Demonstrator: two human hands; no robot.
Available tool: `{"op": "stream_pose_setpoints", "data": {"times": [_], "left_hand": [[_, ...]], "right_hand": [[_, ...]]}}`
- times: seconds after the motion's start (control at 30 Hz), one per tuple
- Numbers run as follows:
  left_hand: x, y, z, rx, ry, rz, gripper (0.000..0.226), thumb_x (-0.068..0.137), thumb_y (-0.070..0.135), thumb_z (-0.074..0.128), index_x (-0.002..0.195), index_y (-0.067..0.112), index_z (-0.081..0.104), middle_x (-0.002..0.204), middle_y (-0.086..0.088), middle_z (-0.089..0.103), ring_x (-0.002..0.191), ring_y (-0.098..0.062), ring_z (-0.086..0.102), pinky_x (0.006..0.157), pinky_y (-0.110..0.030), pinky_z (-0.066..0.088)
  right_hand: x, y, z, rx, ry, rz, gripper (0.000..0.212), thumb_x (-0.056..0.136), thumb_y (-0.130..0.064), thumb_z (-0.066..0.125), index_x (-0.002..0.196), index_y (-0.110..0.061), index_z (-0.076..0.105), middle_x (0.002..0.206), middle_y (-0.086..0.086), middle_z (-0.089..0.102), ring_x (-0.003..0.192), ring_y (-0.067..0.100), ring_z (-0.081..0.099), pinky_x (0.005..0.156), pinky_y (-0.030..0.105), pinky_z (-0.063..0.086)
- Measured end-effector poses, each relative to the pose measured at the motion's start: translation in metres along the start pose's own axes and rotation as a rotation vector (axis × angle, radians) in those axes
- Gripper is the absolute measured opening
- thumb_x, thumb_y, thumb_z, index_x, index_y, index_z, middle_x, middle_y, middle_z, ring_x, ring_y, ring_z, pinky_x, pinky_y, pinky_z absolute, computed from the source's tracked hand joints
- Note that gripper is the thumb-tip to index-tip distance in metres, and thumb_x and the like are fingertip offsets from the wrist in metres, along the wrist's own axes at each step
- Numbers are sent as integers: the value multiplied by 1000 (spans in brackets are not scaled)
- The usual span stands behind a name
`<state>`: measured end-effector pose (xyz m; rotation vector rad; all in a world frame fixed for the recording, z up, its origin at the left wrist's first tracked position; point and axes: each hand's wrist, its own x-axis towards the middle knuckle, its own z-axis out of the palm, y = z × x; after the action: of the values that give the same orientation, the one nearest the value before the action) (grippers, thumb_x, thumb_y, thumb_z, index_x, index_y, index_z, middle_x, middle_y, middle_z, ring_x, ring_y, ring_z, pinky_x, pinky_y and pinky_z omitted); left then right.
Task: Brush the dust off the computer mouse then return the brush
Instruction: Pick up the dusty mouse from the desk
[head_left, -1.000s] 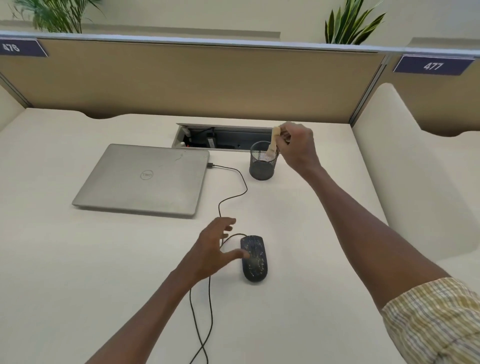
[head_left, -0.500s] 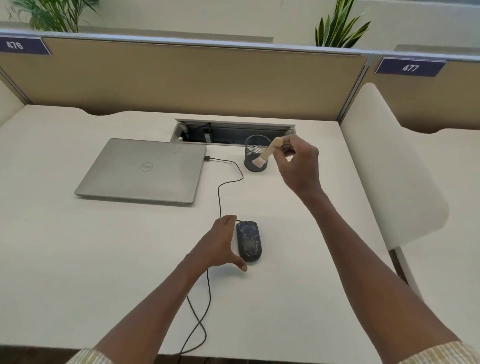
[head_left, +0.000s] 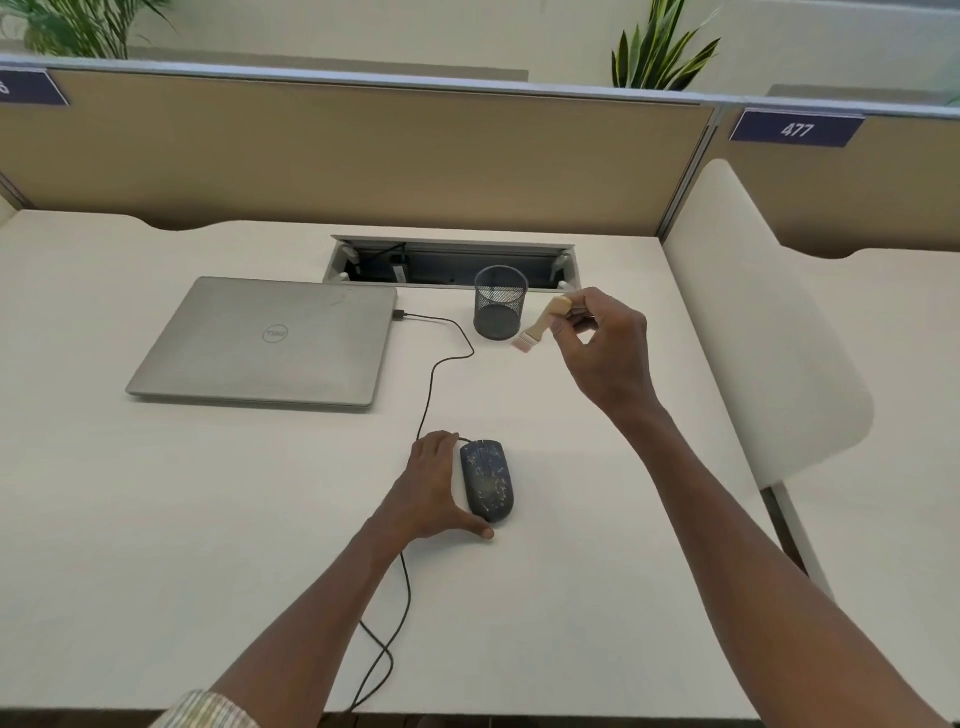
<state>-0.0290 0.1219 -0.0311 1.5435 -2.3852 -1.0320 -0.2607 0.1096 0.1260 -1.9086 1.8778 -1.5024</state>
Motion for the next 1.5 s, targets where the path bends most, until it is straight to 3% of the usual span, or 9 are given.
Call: {"op": "stream_pose_setpoints", "data": {"times": [0.2,0.7,1.03,1.2,1.33,1.4,1.5], "left_hand": [[1,-3,3,-10,3,15,146,35,78,84,153,16,25,153,5,23,146,-13,15,114,-28,29],[5,-3,7,17,33,41,133,39,75,86,150,23,34,147,5,28,141,-13,20,113,-32,37],[-4,-10,8,-54,129,92,124,41,74,83,146,26,38,141,7,32,136,-13,26,111,-28,35],[-19,-10,-3,-56,194,141,120,43,74,81,145,25,41,140,7,45,130,-14,34,108,-28,35],[-39,-7,-14,-100,180,165,119,46,70,85,146,27,37,138,12,50,124,-12,43,105,-31,42],[-51,-4,-19,-154,168,174,114,45,66,88,142,35,36,132,19,53,116,-7,50,97,-26,46],[-71,-1,-25,-267,169,202,105,46,58,92,132,52,32,122,38,51,111,10,53,85,-8,41]], "right_hand": [[0,0,-3,-8,5,-19,6,86,-1,71,92,-2,71,88,11,74,73,26,66,69,24,54],[-7,3,-2,-23,-33,-11,8,87,0,71,95,0,71,93,10,75,78,27,67,72,35,58],[-20,-6,-22,-64,-2,13,7,87,0,70,94,-1,71,92,9,75,77,27,67,70,26,54],[-41,-19,-27,-73,22,14,7,86,0,69,92,-3,71,89,7,75,76,27,67,72,37,58],[-61,-35,-29,-73,29,15,6,87,-2,70,93,-3,71,90,7,75,77,26,68,72,39,59],[-71,-45,-29,-75,32,13,7,87,-2,70,93,-3,71,90,8,75,77,25,68,72,37,59],[-86,-60,-30,-59,48,6,4,87,-3,69,91,-5,71,88,6,75,75,23,67,71,32,57]]}}
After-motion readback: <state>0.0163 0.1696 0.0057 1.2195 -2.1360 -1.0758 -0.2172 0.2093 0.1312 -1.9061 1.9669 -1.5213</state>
